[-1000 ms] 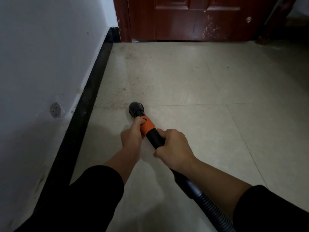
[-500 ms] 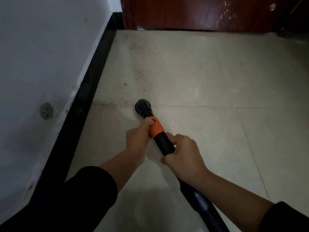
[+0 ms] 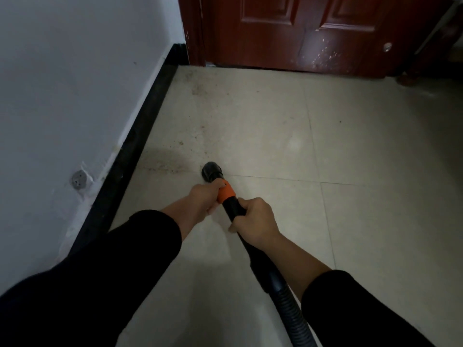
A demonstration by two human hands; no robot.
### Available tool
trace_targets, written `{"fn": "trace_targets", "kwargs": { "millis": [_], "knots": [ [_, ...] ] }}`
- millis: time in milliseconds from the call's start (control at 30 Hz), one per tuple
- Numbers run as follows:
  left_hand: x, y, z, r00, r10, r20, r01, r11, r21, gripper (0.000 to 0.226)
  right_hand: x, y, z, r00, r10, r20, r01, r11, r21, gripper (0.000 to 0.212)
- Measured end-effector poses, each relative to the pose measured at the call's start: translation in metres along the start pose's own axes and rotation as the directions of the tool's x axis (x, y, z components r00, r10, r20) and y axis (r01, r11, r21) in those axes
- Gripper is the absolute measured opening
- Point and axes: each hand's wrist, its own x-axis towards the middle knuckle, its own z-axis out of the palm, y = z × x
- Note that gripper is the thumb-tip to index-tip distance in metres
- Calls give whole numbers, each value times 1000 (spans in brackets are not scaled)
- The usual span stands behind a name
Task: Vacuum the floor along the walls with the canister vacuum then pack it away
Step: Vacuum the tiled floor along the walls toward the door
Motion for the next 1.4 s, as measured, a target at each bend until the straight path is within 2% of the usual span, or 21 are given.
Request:
{"fn": "trace_targets", "kwargs": {
  "millis": [267, 400, 533, 867, 1400],
  "knots": [
    [19, 13, 0, 998, 58, -11, -56, 989, 138, 46, 15, -4, -5, 999, 36, 2, -36, 997, 68, 18],
    [34, 6, 11, 996, 91, -18, -90, 996, 16, 45, 28, -3, -5, 997, 61, -54, -55, 992, 117, 20],
    [43, -7, 12, 994, 101, -28, -103, 992, -71, 39, 32, 1, 2, 996, 67, -57, -57, 985, 165, 34],
    [48, -3, -13, 996, 85, -12, -85, 982, -167, 37, 41, -12, 19, 1000, 20, -16, -16, 974, 224, 43],
    [48, -3, -51, 989, 102, -105, -125, 964, -236, 32, 48, -35, 45, 996, -37, 79, 14, 963, 268, 51]
  ]
}}
